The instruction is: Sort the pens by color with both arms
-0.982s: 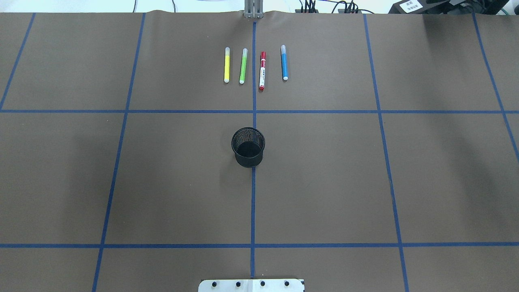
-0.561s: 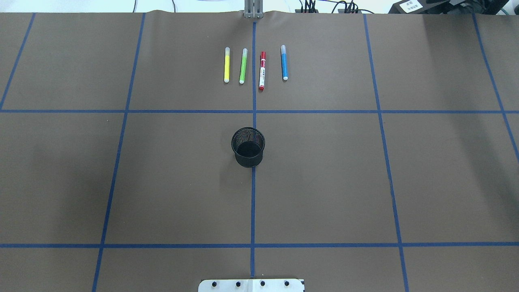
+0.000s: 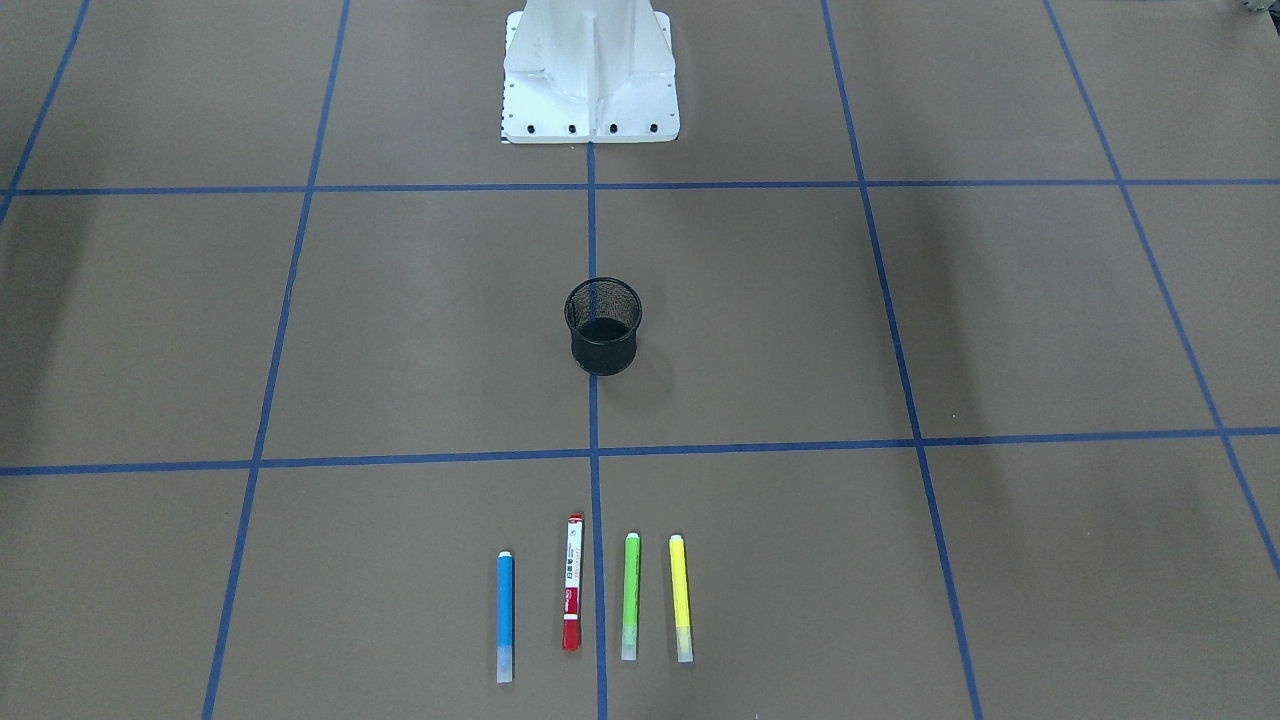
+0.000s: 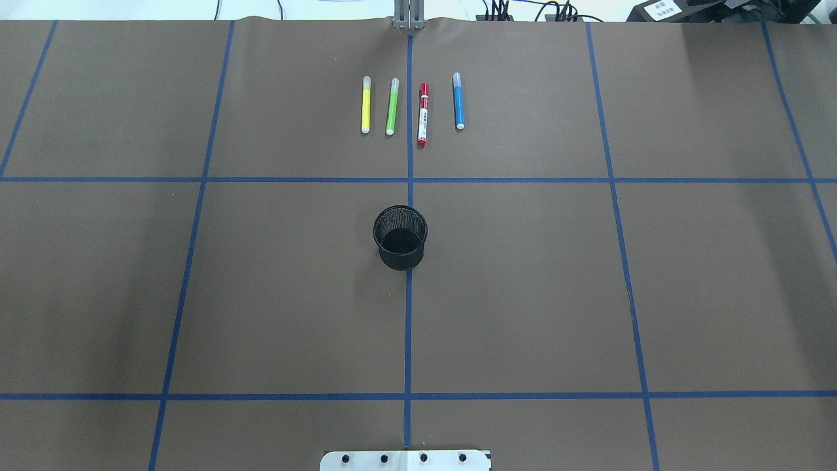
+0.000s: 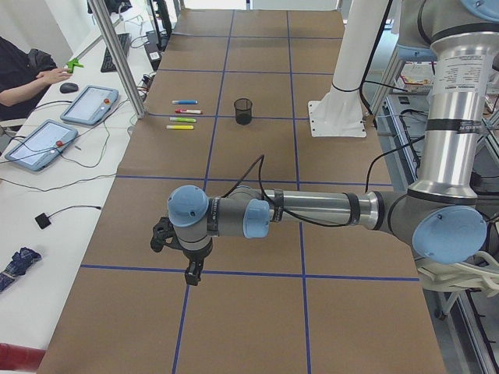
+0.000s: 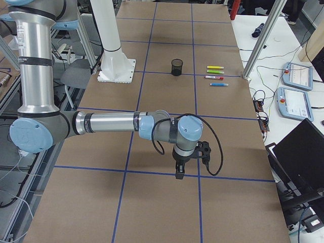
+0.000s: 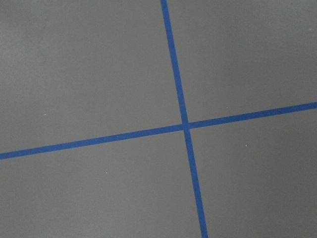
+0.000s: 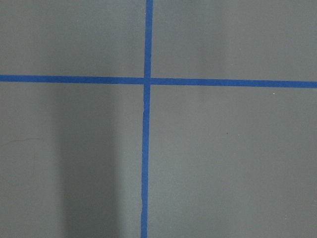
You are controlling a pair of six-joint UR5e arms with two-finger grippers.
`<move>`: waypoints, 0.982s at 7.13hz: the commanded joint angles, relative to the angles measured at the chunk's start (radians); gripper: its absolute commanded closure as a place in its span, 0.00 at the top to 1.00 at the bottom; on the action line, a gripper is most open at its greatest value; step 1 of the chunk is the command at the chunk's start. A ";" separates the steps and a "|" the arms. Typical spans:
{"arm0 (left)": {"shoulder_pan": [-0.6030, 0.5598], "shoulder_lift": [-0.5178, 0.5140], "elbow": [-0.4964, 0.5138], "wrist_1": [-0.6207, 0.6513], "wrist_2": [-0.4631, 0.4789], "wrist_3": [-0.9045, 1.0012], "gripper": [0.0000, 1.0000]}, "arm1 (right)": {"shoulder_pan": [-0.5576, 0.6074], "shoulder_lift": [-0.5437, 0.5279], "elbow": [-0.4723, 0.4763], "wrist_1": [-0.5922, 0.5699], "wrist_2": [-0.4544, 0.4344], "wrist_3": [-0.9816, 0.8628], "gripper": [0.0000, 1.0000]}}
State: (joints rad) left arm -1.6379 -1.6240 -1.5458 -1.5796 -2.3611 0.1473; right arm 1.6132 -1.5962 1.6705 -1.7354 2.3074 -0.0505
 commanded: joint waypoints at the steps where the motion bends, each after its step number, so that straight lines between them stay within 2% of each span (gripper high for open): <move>1: -0.005 -0.007 -0.003 0.000 0.000 -0.084 1.00 | 0.017 -0.004 0.027 0.004 0.001 0.021 1.00; 3: 0.001 -0.004 -0.014 -0.003 0.000 -0.148 1.00 | 0.016 -0.001 0.051 -0.006 0.010 0.050 1.00; 7: 0.000 0.042 -0.016 -0.011 -0.001 -0.153 1.00 | 0.014 0.002 0.049 -0.004 0.014 0.086 1.00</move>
State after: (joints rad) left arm -1.6387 -1.6001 -1.5618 -1.5891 -2.3611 -0.0065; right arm 1.6282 -1.5949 1.7188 -1.7355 2.3196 0.0329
